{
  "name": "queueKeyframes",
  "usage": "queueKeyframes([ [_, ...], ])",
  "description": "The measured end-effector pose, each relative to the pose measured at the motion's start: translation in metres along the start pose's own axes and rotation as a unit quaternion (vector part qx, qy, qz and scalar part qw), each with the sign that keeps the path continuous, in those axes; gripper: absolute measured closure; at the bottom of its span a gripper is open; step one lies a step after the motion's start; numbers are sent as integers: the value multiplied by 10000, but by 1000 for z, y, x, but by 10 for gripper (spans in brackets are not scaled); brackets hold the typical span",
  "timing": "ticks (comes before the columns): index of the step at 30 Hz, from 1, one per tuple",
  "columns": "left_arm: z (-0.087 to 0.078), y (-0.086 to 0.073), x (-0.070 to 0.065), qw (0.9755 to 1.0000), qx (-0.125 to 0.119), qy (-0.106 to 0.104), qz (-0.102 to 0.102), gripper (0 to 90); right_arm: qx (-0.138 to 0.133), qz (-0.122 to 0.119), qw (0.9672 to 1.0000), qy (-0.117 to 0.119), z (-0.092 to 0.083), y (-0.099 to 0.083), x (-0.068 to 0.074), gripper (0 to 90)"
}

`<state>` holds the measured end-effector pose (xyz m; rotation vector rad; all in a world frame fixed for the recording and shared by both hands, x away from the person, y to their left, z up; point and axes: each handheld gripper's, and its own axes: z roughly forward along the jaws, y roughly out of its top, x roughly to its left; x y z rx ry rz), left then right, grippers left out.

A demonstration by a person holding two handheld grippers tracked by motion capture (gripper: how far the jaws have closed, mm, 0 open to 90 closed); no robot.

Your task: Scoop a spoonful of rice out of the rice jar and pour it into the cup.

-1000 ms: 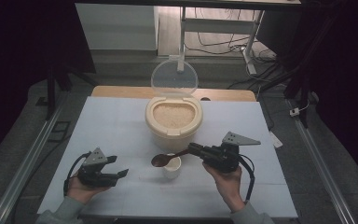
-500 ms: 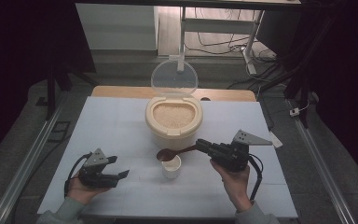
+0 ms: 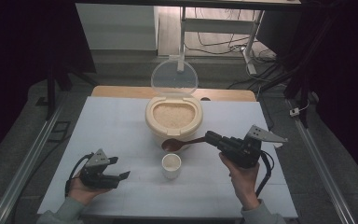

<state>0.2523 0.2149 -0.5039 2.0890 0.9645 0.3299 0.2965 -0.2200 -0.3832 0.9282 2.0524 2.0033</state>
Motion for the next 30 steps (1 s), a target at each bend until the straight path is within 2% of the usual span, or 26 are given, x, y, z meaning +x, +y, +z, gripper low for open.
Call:
queueKeyframes([
  [8, 0, 1, 0, 10000, -6, -1, -4, 260, -211, -62, 9997, -140, -4, 16, -5, 826],
  [14, 1, 1, 0, 10000, 2, 27, -16, 257, -330, -98, 9985, -436, 1, 26, -16, 826],
  [20, 3, 0, 0, 10000, 37, 27, -5, 257, -344, -3, 9973, -646, 10, 33, -31, 826],
  [25, 3, 0, 1, 10000, 39, 49, -10, 257, -317, -20, 9961, -827, 17, 40, -40, 825],
  [28, 3, 0, 1, 10000, 52, 51, 3, 257, -284, -69, 9952, -938, 20, 43, -41, 826],
  [30, 3, 0, 0, 10000, 52, 53, 10, 257, -167, -206, 9935, -1102, 24, 47, -42, 826],
])
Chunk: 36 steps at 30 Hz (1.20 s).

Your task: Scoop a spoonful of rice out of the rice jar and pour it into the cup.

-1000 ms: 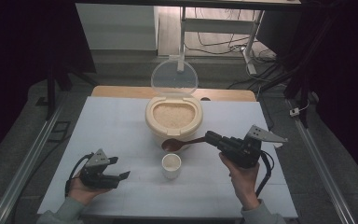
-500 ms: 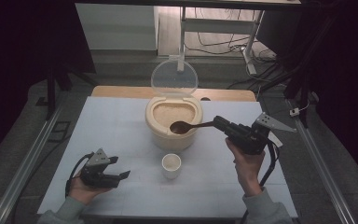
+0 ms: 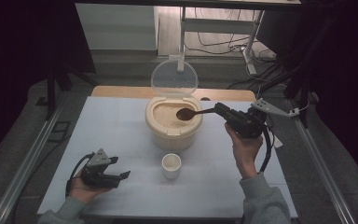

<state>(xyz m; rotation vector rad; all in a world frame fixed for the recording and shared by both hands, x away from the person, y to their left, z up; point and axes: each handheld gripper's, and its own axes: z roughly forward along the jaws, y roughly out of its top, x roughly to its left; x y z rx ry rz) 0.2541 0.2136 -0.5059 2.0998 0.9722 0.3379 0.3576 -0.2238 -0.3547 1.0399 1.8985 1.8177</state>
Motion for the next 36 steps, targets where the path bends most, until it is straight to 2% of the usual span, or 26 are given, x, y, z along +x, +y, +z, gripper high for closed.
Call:
queueKeyframes([
  [1, 0, 0, 0, 10000, 1, -1, 2, 257, 0, 0, 10000, 0, 0, 0, 0, 826],
  [3, 0, 0, 0, 10000, 8, -3, 4, 257, 52, -168, 9997, -146, 2, 2, 1, 826],
  [9, 1, 0, 0, 10000, 30, 12, 26, 257, 129, -308, 9990, -287, 6, 6, 1, 826],
  [10, 1, 0, 0, 10000, 29, 14, 24, 257, 174, -409, 9984, -357, 8, 7, 3, 826],
  [13, 1, 0, 0, 10000, 38, 10, 30, 257, 248, -482, 9976, -420, 10, 7, 4, 826],
  [15, 1, 0, 0, 10000, 38, 9, 38, 257, 407, -646, 9957, -517, 15, 6, 6, 826],
  [17, 1, 0, 0, 10000, 37, 11, 36, 257, 454, -679, 9953, -521, 16, 5, 7, 826],
  [25, 1, 0, 0, 10000, 38, 12, 43, 257, 642, -522, 9955, -457, 23, 0, 7, 826],
  [26, 1, 0, 0, 10000, 40, 11, 44, 257, 683, -386, 9960, -420, 25, -2, 6, 826],
  [36, 1, 0, 0, 10000, 39, 19, 54, 257, 788, 65, 9964, -290, 32, -10, 2, 826],
])
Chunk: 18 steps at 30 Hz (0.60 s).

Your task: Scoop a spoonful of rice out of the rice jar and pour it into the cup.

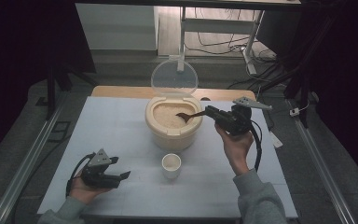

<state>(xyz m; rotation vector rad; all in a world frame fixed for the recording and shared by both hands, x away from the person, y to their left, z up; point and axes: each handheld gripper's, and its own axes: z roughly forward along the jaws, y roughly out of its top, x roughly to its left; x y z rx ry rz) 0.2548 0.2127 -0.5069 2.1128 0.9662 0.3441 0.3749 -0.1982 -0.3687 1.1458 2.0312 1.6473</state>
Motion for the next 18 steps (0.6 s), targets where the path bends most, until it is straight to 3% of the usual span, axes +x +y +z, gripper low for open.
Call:
queueKeyframes([
  [6, 0, 0, 0, 10000, 5, -2, 6, 258, 33, 309, 9995, 96, 6, -5, -3, 827],
  [9, 1, 0, 0, 10000, 5, -4, 9, 257, 50, 680, 9977, 68, 6, -6, -7, 827],
  [10, 1, 0, 0, 10000, 6, -5, 13, 257, 50, 680, 9977, 68, 6, -6, -7, 827],
  [13, 1, 0, 0, 10000, 8, -4, 19, 257, 75, 1083, 9941, 44, 6, -7, -11, 827],
  [14, 1, 0, 0, 10000, 2, -4, 18, 257, 75, 1083, 9941, 44, 6, -7, -11, 827],
  [15, 1, 0, 0, 10000, 1, -4, 18, 257, 86, 1261, 9919, 96, 6, -8, -15, 827],
  [18, 1, 0, 0, 10000, 8, -1, 22, 258, 85, 1371, 9905, 118, 5, -9, -17, 827],
])
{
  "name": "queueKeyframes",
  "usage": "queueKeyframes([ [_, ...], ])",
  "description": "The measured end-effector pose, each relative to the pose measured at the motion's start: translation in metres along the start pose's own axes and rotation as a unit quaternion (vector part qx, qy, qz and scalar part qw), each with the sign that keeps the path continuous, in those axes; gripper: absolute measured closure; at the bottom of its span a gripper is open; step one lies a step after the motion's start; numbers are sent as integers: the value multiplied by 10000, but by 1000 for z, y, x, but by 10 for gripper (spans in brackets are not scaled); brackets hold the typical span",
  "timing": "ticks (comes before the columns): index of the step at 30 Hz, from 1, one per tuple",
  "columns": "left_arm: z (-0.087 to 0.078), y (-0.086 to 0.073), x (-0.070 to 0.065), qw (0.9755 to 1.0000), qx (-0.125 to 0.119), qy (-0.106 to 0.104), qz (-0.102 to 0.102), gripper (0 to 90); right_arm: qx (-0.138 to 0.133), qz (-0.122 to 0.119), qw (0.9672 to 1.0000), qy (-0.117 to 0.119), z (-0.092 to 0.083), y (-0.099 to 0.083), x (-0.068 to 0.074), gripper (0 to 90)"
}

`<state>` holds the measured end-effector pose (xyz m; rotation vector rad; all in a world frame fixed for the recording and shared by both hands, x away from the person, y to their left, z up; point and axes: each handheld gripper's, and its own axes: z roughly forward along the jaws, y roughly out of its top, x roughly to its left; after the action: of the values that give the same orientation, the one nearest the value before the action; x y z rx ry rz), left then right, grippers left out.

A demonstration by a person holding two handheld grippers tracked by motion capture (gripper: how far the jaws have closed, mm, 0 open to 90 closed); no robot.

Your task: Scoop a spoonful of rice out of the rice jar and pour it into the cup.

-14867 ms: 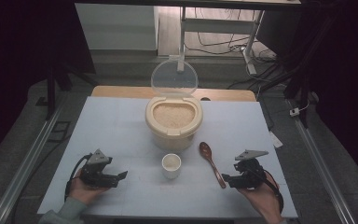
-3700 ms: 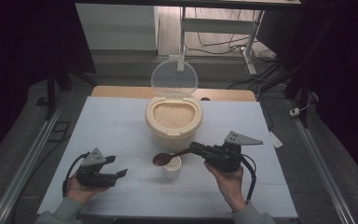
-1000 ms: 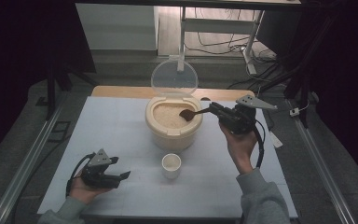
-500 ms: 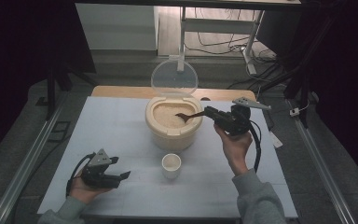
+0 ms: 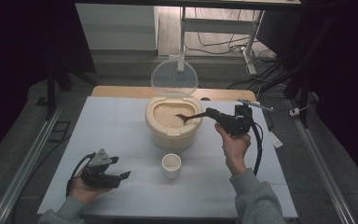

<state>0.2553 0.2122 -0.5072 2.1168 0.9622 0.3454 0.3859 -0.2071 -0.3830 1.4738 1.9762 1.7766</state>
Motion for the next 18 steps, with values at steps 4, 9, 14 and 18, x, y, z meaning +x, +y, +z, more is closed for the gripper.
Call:
queueKeyframes([
  [4, 0, 0, 0, 10000, 3, 5, 10, 258, 0, 126, 9999, 37, -1, -1, -3, 827],
  [9, 0, 0, 0, 10000, 2, 10, 13, 258, -15, 300, 9995, 92, -2, -1, -6, 827],
  [14, 0, 1, -1, 10000, 8, 13, 33, 258, -32, 559, 9983, 177, -4, -1, -12, 827],
  [18, 0, 1, -1, 10000, 0, 16, 32, 258, -22, 792, 9966, 222, -4, -2, -17, 827],
])
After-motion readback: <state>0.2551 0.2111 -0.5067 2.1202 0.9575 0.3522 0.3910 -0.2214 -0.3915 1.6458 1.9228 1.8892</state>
